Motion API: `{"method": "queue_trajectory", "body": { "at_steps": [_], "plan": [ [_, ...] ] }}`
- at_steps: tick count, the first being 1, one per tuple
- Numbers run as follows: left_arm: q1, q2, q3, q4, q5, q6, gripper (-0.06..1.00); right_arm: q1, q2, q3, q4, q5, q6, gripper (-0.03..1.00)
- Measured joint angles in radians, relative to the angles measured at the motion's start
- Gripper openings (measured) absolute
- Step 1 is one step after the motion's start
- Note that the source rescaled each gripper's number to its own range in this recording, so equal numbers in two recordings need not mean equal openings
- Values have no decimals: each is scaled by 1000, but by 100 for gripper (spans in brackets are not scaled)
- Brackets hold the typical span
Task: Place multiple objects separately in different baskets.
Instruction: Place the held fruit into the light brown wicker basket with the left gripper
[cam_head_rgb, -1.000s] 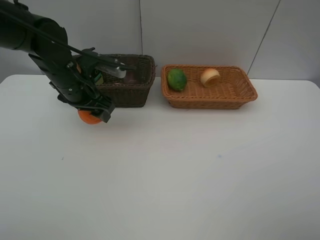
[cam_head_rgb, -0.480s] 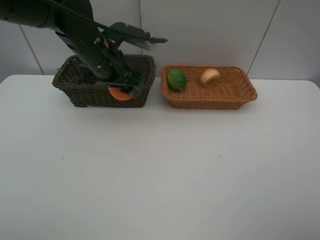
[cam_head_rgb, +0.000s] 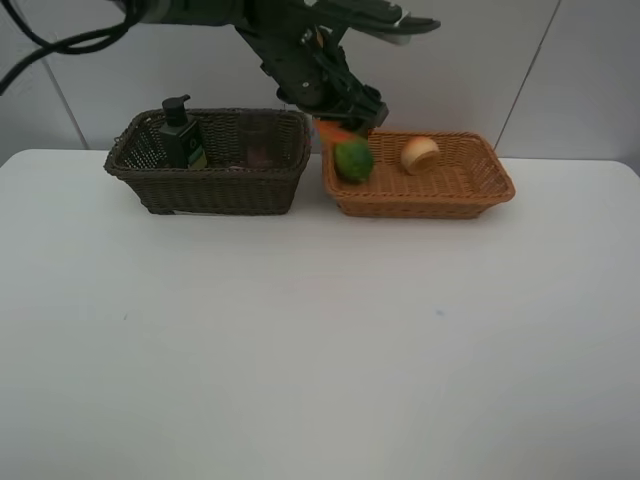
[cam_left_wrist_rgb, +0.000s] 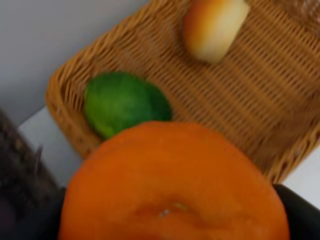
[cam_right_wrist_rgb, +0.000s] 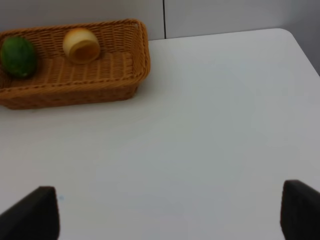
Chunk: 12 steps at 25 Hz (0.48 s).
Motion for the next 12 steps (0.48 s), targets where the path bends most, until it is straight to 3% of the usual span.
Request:
{"method": "queue_trajectory", "body": {
  "at_steps": [12],
  "plan": [
    [-49, 245, -242, -29, -187, 0, 92, 0, 0, 0, 0, 0, 0, 95]
  ]
}}
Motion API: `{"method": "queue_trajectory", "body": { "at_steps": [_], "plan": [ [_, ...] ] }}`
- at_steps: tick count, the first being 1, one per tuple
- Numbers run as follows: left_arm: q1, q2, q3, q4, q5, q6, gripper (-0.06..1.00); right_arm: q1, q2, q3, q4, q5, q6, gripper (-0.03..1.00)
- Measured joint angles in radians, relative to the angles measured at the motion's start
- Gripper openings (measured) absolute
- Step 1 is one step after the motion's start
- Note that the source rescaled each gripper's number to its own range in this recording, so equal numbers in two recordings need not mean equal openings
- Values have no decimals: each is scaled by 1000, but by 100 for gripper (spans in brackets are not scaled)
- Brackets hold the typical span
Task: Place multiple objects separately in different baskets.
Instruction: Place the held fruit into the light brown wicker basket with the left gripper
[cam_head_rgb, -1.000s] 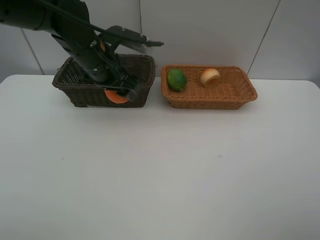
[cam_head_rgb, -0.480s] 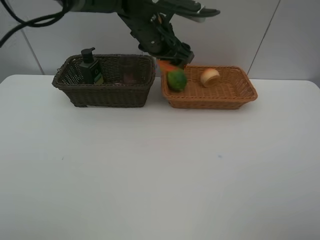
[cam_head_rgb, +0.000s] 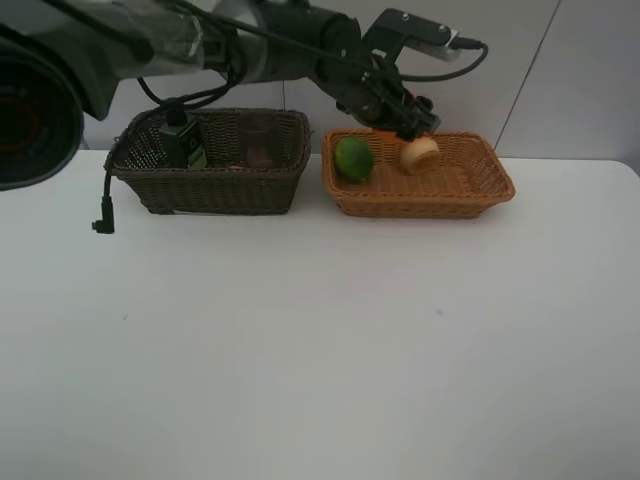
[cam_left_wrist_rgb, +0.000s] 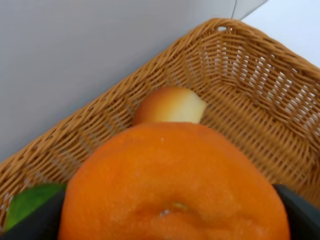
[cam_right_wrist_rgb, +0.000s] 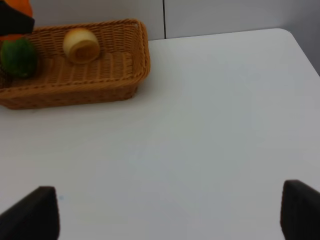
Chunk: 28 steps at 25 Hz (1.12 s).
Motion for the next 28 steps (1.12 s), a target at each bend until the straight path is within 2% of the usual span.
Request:
{"method": "queue_trajectory", "body": {
  "at_steps": [7, 17, 21, 28],
  "plan": [
    [-7, 68, -10, 0, -124, 0, 92, 0, 0, 0, 0, 0, 0, 95],
    [-11, 75, -11, -3, -149, -1, 93, 0, 0, 0, 0, 0, 0, 95],
    [-11, 75, -13, -4, -170, -3, 99, 0, 0, 0, 0, 0, 0, 95],
    [-11, 75, -14, -4, -173, -3, 99, 0, 0, 0, 0, 0, 0, 95]
  ]
}}
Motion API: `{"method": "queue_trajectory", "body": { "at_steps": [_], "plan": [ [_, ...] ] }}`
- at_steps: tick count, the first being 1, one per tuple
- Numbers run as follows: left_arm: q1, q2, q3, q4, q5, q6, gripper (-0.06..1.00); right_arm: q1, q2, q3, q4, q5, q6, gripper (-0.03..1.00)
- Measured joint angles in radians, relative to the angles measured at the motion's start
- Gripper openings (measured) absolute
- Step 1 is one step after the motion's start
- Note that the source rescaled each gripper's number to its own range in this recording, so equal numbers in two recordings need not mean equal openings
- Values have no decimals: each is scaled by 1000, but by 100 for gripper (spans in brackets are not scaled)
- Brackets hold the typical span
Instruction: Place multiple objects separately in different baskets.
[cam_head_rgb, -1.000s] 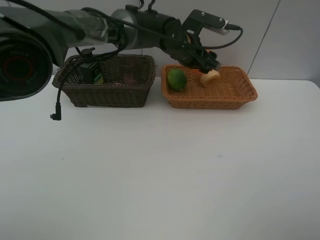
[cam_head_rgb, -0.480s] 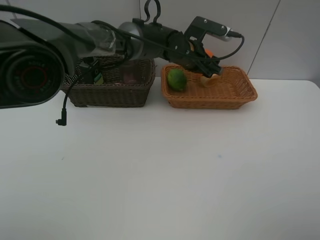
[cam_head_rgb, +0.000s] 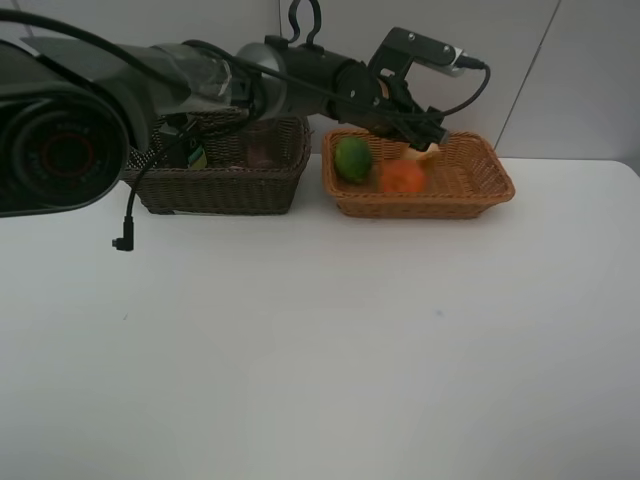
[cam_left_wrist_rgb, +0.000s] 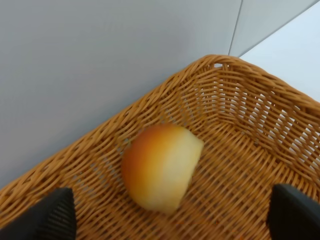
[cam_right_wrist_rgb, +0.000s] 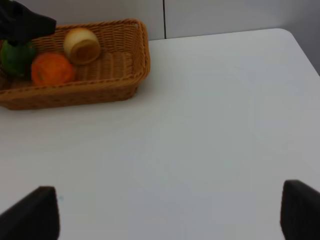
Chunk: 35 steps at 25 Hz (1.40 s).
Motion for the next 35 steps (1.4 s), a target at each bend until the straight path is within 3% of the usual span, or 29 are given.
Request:
{"method": "queue_trajectory", "body": {
  "at_steps": [19, 25, 35],
  "plan": [
    [-9, -1, -1, 4, 11, 1, 99, 0, 0, 0, 0, 0, 0, 95],
    [-33, -69, -1, 26, 181, 22, 99, 0, 0, 0, 0, 0, 0, 95],
    [-33, -253, -2, 31, 624, 25, 99, 0, 0, 0, 0, 0, 0, 95]
  ]
}}
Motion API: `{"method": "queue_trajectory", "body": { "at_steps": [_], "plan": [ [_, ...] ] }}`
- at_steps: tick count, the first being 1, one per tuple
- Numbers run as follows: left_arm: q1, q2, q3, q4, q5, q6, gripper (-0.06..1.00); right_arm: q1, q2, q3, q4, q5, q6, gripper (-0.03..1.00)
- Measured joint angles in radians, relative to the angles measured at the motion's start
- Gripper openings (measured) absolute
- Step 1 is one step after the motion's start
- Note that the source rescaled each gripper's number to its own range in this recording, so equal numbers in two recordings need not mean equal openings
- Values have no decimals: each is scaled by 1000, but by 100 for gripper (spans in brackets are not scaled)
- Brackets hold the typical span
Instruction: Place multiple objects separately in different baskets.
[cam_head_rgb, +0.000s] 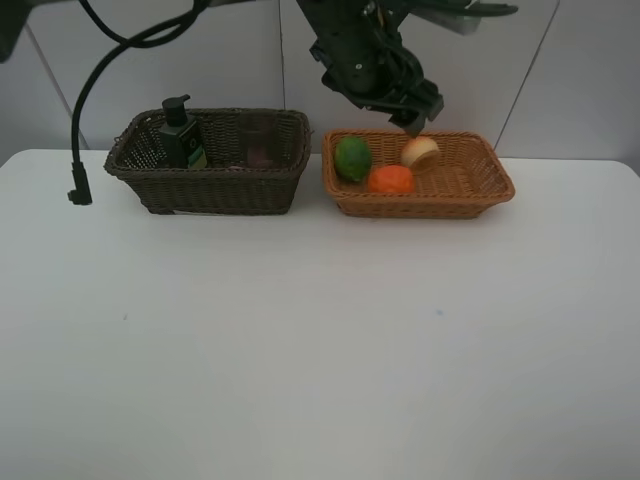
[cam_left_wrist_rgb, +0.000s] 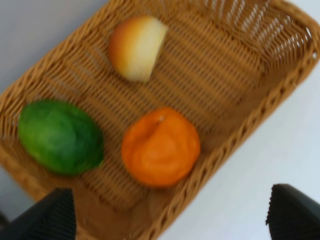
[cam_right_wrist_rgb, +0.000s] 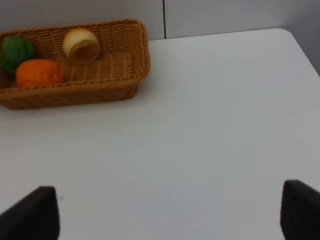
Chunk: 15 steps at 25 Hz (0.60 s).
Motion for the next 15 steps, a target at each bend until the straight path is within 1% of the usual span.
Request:
{"method": "queue_trajectory", "body": {
  "at_steps": [3, 6, 9, 10, 15],
  "plan": [
    [0, -65, 29, 0, 54, 0, 99, 0, 0, 0, 0, 0, 0, 95],
    [3, -149, 115, 1, 56, 1, 99, 0, 0, 0, 0, 0, 0, 95],
    [22, -248, 238, 0, 49, 2, 99, 0, 0, 0, 0, 0, 0, 95],
    [35, -288, 301, 0, 43, 2, 99, 0, 0, 0, 0, 0, 0, 95],
    [122, -505, 555, -9, 31, 1, 99, 0, 0, 0, 0, 0, 0, 95]
  ]
}}
